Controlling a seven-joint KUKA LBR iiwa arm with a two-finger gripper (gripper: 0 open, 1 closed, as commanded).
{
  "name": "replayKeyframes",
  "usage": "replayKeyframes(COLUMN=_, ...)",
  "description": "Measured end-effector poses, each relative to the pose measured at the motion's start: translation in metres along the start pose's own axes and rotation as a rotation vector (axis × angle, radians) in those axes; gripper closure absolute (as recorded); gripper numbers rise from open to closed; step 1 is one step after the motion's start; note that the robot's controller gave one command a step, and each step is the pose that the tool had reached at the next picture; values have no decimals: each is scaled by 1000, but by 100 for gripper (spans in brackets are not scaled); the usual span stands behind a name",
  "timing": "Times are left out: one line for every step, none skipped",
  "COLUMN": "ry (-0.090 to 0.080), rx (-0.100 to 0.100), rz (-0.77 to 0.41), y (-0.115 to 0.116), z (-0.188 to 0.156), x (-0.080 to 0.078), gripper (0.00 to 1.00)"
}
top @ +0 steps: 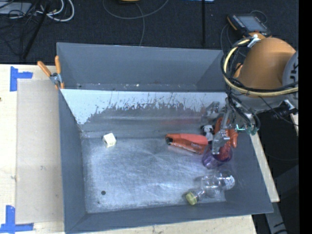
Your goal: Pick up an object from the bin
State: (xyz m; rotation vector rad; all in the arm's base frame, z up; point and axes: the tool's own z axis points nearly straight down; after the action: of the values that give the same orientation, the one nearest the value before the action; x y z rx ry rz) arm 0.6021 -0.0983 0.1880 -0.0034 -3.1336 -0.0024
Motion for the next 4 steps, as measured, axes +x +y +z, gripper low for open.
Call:
replayKeyframes(ry=-7, rx=1, rz=-2, y=0, z=-5, x=-1, gripper=0)
replayKeyframes(ry=-13, rx=2, rz=-96, y=2, z=22, x=-2, gripper=0)
replayKeyframes(ry=-11, rx=1, rz=-77, y=11, z=69, x=-2, gripper=0)
replayKeyframes(ry=-22, rx=0, rz=-45, y=6, z=92, x=3, gripper=0)
